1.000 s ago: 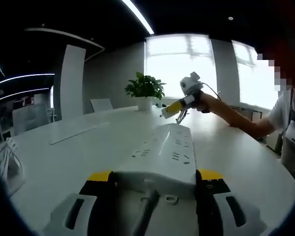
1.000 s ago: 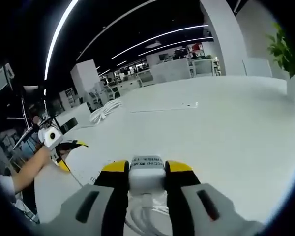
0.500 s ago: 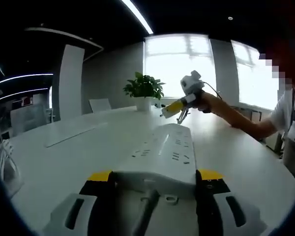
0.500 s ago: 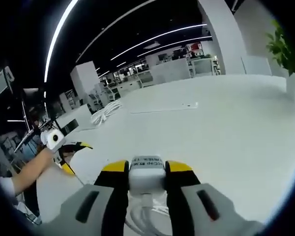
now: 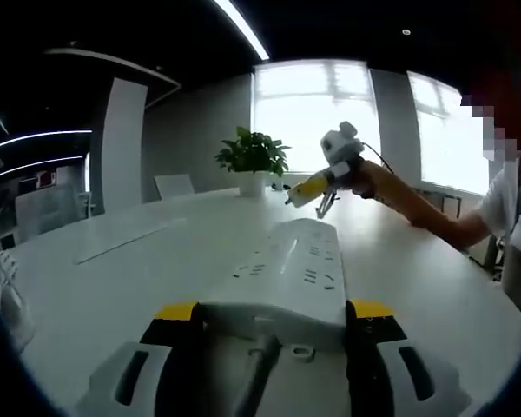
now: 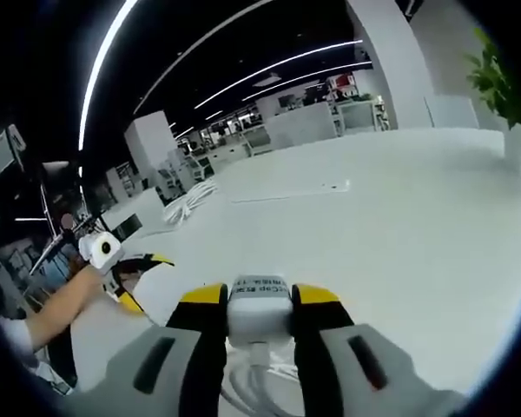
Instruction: Straighten the power strip on the desk, plug the charger into it
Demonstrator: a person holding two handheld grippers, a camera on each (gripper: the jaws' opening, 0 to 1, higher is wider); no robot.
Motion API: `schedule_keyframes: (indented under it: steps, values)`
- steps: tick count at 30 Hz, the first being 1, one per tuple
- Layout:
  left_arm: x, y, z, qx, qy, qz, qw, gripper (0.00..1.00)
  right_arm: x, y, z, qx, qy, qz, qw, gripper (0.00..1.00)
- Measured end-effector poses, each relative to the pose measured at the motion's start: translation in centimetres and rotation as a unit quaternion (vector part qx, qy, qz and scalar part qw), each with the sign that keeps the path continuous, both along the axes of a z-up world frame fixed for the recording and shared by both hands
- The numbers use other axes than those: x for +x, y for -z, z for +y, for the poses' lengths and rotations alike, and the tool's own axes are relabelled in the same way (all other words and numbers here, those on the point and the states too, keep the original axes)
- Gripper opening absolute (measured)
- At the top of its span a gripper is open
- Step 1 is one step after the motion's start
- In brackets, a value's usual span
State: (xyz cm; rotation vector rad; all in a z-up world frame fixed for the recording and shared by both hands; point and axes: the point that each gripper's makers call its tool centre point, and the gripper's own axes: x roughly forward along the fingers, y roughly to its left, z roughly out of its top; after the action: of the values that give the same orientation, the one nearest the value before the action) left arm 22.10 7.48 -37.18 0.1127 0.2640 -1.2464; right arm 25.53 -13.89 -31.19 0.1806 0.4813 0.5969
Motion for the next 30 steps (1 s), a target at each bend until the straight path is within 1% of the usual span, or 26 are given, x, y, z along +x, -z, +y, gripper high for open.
schedule_keyframes:
  steps: [3,5,9,13,16,21,23,25,30]
  values:
    - [0.2,0.0,-0.2,0.000,0.001,0.000,1.0000,0.67,0.0,-0.1,-0.1,0.004,0.001,0.002,1.0000,0.28]
    - [0.2,0.0,-0.5,-0.001,0.001,-0.001,1.0000,0.67,-0.3,0.0,0.0,0.004,-0.001,0.012,0.9999,0.28]
    - [0.5,-0.1,-1.3,-0.002,0.000,-0.001,1.0000,0.67,-0.6,-0.3,0.2,0.001,-0.004,0.008,1.0000,0.28]
    - [0.8,-0.1,-1.9,-0.002,0.002,-0.001,1.0000,0.67,-0.6,-0.5,0.3,0.010,-0.007,0.011,0.9999,0.28]
    - [0.9,-0.1,-2.1,-0.003,0.004,-0.002,1.0000,0.67,-0.7,-0.2,0.4,0.010,-0.009,0.022,0.9997,0.28]
    - [1.1,-0.1,-2.4,-0.003,0.005,-0.001,1.0000,0.67,-0.8,-0.1,0.3,0.005,-0.007,0.024,0.9997,0.28]
    - [1.1,-0.1,-2.5,-0.003,0.005,-0.002,1.0000,0.67,-0.8,-0.6,0.1,0.009,-0.002,0.019,0.9998,0.28]
    - [1.1,-0.1,-2.6,-0.003,0.005,-0.001,1.0000,0.67,-0.7,-1.1,-0.3,0.023,0.008,0.019,0.9995,0.28]
    - [1.3,-0.1,-2.9,-0.003,0.005,-0.002,1.0000,0.67,-0.6,-1.4,-1.0,0.031,0.020,0.019,0.9991,0.28]
